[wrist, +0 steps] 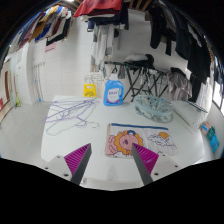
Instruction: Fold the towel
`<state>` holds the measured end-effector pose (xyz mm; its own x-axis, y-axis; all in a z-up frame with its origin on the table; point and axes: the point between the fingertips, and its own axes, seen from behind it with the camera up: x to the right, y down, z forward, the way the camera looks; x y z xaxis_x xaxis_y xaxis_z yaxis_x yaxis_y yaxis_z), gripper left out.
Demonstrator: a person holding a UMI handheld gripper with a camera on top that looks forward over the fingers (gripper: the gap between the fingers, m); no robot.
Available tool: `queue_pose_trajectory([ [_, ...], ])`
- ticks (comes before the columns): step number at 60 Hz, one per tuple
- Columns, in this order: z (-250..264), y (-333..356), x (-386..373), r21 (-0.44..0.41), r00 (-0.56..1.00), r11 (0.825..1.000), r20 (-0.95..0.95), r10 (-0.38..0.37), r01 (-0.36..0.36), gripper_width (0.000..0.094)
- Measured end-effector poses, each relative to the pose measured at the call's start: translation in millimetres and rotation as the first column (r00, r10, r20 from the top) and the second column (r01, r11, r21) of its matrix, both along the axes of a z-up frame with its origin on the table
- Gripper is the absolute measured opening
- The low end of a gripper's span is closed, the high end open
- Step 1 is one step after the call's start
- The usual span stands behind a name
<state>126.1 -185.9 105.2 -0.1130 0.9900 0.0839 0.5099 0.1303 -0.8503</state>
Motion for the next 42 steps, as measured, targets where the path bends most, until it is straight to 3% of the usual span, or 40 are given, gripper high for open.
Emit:
queue_pose_trajectory([
  [16,-61.8,-5.6,-82.0,-0.064,0.998,0.997,0.058,-0.038,0.041,0.0856],
  [33,-113.1,-12.7,-143.6,-0.051,0.994,0.998,0.106,-0.030,0.035,0.0845],
  [42,-118.0,-13.0,-151.3,-0.034,0.995,0.999,0.094,-0.028,0.032,0.0775],
])
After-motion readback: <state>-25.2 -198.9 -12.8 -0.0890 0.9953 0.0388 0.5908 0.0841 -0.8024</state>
